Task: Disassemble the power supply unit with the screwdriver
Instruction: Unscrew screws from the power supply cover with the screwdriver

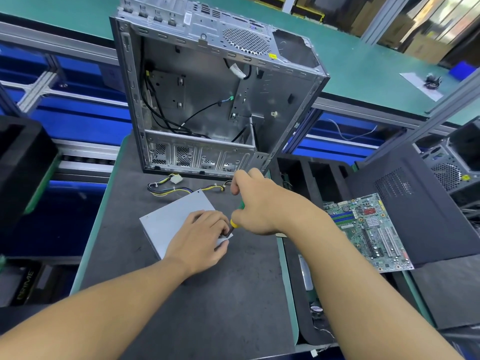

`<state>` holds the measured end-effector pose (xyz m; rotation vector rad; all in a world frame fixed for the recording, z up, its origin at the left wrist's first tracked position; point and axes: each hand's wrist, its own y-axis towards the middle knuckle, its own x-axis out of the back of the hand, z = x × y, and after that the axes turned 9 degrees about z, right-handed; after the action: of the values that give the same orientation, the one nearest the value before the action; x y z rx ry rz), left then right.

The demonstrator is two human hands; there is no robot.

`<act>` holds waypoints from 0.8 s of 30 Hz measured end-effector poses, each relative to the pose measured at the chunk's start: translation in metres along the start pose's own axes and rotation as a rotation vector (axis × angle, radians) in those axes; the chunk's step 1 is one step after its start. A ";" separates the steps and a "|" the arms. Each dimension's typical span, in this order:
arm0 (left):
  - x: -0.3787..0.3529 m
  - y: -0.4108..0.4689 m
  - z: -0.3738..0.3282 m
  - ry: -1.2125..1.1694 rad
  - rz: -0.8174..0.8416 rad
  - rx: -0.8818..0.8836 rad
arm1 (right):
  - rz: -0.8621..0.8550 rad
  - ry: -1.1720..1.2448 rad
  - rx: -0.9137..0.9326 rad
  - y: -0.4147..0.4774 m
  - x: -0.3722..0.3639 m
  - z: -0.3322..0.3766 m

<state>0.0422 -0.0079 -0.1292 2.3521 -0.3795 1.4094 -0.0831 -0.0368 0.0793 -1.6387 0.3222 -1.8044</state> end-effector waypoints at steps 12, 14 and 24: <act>0.000 -0.001 -0.001 0.051 -0.018 -0.015 | 0.036 0.056 0.029 -0.004 0.003 -0.003; -0.001 0.000 -0.001 0.059 -0.026 -0.016 | 0.050 0.047 0.017 -0.003 0.002 -0.003; -0.001 -0.001 0.000 0.075 -0.006 -0.025 | -0.057 0.019 0.002 0.002 -0.003 -0.001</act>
<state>0.0418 -0.0072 -0.1305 2.2711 -0.3671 1.4761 -0.0838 -0.0365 0.0758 -1.6457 0.2841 -1.8628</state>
